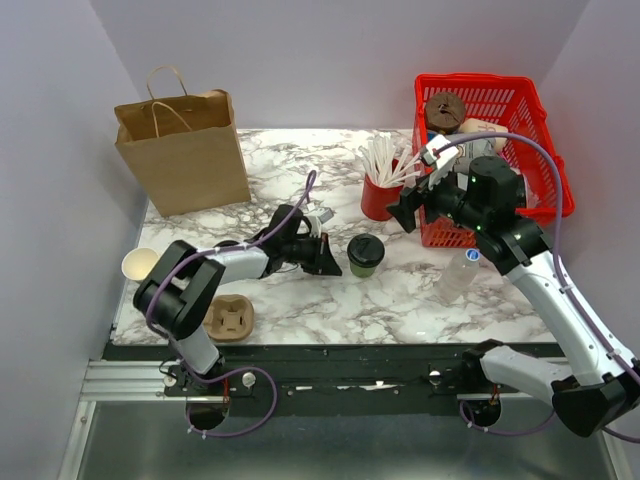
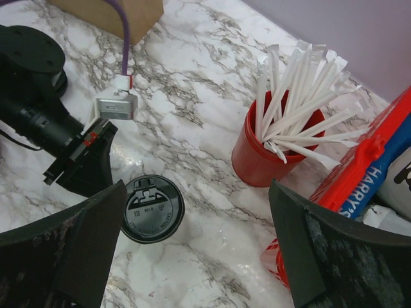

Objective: Pack the takeout coffee

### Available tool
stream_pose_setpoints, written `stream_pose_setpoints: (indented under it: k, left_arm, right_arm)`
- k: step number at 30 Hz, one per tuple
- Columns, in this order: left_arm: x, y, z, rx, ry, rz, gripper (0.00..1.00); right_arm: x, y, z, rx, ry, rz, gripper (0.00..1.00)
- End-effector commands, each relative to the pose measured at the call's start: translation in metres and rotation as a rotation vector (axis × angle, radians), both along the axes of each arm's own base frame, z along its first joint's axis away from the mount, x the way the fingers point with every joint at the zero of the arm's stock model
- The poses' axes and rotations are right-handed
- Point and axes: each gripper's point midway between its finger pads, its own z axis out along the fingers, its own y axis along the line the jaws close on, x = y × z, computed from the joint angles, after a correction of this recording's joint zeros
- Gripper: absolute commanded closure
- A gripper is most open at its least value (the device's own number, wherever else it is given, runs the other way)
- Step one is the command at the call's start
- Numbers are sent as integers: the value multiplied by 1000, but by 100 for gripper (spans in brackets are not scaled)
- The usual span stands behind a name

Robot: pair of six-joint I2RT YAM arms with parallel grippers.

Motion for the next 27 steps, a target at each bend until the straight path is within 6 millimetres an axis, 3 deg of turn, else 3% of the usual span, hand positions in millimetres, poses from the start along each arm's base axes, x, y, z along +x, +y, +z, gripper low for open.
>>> stream_pose_setpoints:
  k: [1, 2, 11, 27]
  left_arm:
    - [21, -27, 8, -83, 16, 25, 100]
    - [21, -30, -1, -74, 38, 22, 100]
    - [23, -63, -13, -92, 78, -22, 100]
    - [54, -121, -13, -153, 78, -43, 100]
  right_arm:
    - [-5, -15, 5, -6, -6, -58, 0]
    - [-5, -17, 4, -13, -10, -62, 0]
    - [-8, -24, 5, -21, -31, -74, 0]
    - [-5, -36, 0, -19, -42, -117, 0]
